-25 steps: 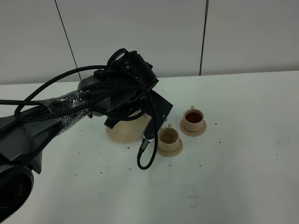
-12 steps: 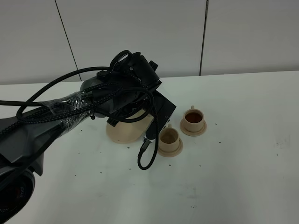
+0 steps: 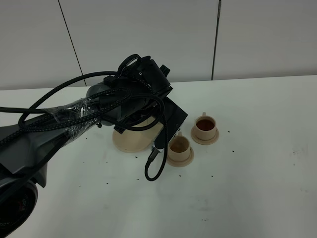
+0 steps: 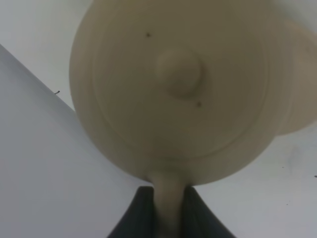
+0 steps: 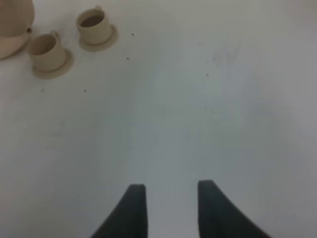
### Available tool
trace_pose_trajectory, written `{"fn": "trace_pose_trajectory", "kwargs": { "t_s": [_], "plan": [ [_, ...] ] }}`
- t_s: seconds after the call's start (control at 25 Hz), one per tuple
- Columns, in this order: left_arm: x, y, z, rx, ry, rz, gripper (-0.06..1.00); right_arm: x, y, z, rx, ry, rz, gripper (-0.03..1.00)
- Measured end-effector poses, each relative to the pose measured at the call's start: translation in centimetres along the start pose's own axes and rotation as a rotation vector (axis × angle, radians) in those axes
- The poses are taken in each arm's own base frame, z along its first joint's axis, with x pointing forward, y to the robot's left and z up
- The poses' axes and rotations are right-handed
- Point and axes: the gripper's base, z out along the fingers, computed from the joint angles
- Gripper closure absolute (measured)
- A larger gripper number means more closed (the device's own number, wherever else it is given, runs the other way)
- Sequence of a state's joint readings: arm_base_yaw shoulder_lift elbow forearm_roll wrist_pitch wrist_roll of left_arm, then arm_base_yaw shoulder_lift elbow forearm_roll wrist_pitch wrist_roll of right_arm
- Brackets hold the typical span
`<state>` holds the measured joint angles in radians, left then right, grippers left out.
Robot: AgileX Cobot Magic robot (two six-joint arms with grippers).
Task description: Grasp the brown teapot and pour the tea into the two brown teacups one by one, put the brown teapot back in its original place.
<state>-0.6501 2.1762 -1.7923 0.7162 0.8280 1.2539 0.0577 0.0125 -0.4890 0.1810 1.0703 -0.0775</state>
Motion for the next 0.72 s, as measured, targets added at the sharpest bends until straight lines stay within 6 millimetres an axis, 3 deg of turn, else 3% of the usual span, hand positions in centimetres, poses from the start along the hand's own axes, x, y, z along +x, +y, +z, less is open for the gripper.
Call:
{"fn": "trace_pose_trajectory", "kwargs": {
  "t_s": [0.72],
  "plan": [
    [-0.42,0.13,-0.08,-0.009,-0.006,0.032,0.78,0.00,0.00,0.00,0.000,0.000,0.000,0.72]
  ]
}}
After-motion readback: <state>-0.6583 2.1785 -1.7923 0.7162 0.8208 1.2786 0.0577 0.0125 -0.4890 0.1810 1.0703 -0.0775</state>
